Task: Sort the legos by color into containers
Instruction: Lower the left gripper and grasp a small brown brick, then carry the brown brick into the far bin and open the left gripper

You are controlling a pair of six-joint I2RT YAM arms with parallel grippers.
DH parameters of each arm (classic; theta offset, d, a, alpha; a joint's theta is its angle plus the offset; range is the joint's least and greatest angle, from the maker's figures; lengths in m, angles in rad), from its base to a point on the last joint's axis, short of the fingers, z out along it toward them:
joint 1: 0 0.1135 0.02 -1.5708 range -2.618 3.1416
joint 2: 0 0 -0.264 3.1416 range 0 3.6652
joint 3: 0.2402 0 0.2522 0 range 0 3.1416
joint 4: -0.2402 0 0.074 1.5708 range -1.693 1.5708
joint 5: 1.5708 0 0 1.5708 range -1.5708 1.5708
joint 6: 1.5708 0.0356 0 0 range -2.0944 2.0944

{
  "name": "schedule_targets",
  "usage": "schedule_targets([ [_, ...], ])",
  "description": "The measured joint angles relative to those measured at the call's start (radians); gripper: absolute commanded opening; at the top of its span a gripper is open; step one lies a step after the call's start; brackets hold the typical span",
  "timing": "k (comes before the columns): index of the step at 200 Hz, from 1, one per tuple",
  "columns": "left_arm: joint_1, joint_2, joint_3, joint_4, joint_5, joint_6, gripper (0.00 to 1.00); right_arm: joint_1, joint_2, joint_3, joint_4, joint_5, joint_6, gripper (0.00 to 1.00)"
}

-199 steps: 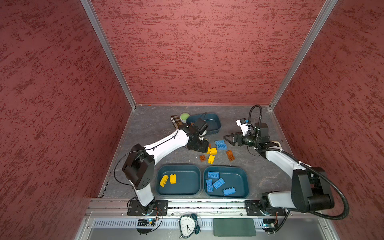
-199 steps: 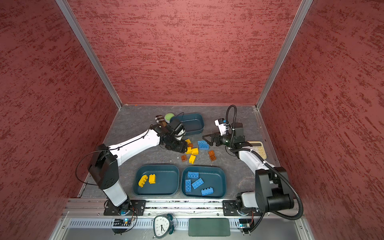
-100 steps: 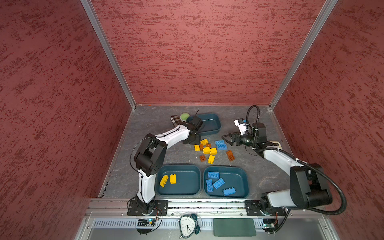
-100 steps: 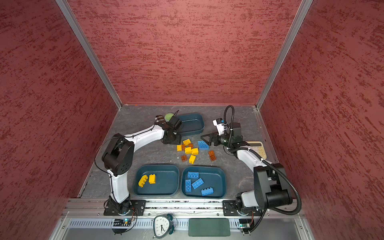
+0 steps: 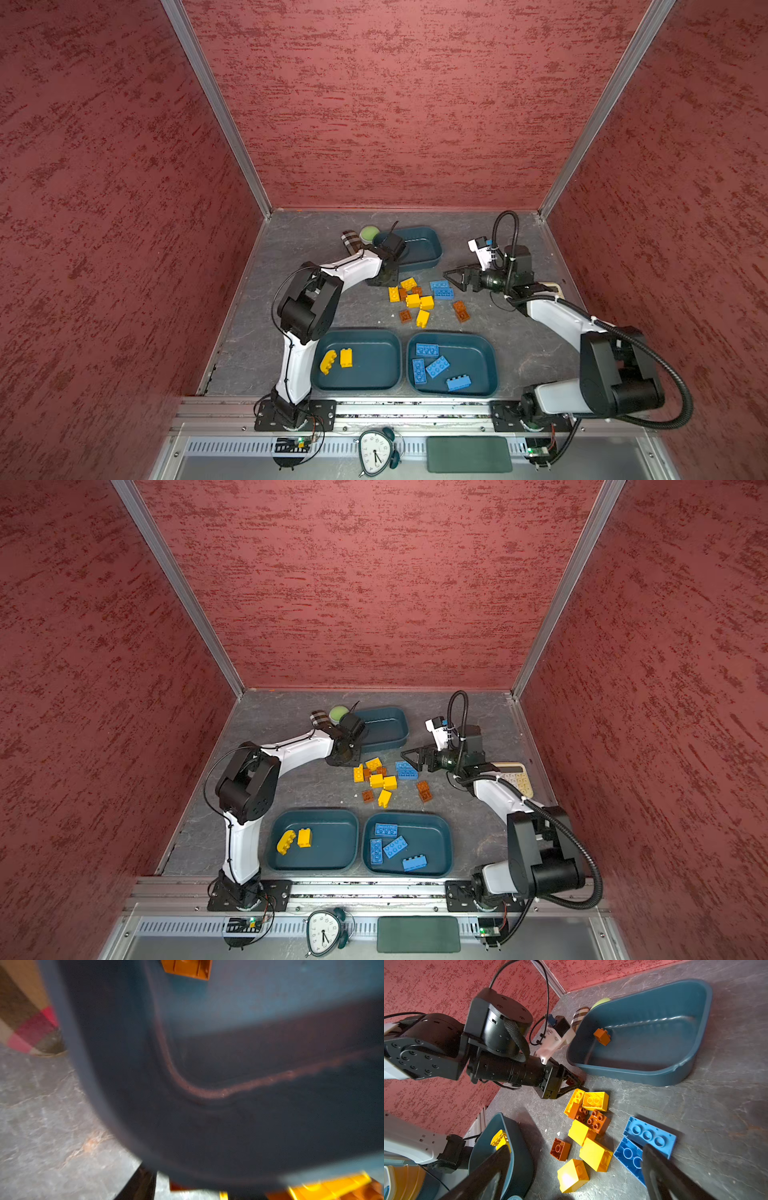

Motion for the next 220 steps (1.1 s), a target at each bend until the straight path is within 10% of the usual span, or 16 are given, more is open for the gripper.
schedule_targets([
  [85, 0.0, 0.009, -0.002, 0.026, -0.026, 0.016, 0.31, 0.0, 0.0, 0.0, -0.01, 0.003, -0.007, 0.99],
  [220, -0.067, -0.289, -0.081, -0.118, 0.045, 0.053, 0.31, 0.006, 0.0, 0.0, 0.017, -0.009, 0.023, 0.99],
])
